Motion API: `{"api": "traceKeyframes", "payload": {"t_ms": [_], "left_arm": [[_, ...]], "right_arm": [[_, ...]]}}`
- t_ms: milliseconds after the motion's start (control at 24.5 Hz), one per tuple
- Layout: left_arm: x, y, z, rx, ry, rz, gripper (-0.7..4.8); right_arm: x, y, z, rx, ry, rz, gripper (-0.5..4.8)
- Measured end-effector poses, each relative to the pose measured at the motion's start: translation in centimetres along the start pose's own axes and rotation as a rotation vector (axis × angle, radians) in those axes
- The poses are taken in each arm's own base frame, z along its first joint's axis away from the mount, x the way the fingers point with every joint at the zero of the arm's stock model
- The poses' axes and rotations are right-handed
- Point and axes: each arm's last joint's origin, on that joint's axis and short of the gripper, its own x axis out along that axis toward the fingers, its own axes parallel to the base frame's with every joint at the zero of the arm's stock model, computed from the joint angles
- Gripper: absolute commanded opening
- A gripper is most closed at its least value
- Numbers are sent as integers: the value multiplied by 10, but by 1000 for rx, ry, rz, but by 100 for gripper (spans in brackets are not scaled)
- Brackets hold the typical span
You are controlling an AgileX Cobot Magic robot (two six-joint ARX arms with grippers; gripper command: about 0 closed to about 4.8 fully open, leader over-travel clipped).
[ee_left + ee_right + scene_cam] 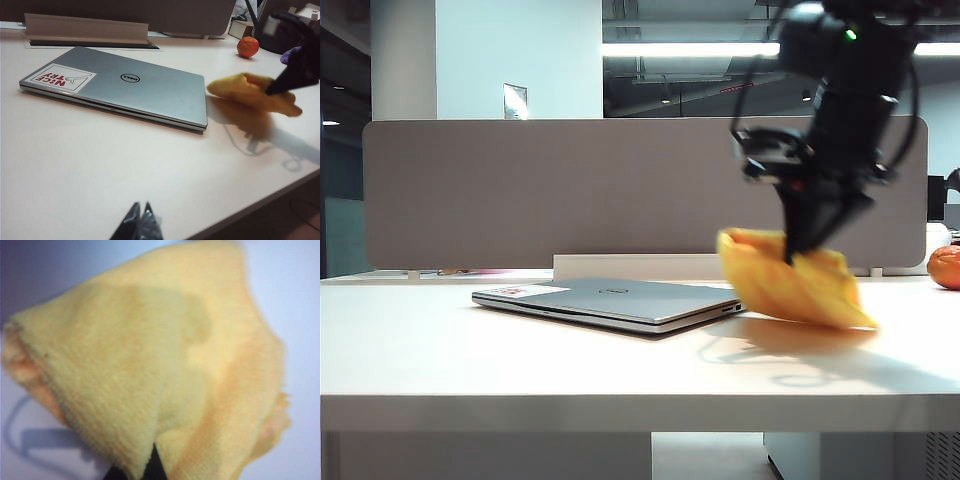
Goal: Pick up the yellow rag and put it over the laptop.
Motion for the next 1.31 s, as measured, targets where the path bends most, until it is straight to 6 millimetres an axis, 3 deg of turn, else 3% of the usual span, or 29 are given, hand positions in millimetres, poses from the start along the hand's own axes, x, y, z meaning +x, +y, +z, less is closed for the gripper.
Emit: {"api": "traceKeyframes", "payload": {"t_ms": [286,531,816,1102,1224,1265,1306], "left_arm": [[0,0,0,0,0,0,-6],[0,0,0,0,-1,14,-6],[0,1,0,-1,-3,44,-6],[0,1,0,0,-3,44,-6],[0,1,0,0,-3,44,-6],[0,1,0,-1,-3,44,-6],[0,1,0,0,-3,44,-6]], "right_arm": [[-23,14,39,-41,-226,1,-5],[-21,12,54,-39,-283,-7,-5],[13,13,89,-46,-286,42,-5],[46,17,137,-15,-351,102,-5],[65,17,141,23,-328,146,-4],[71,19,140,41,-314,179,15],[77,20,139,51,-298,207,73]]}}
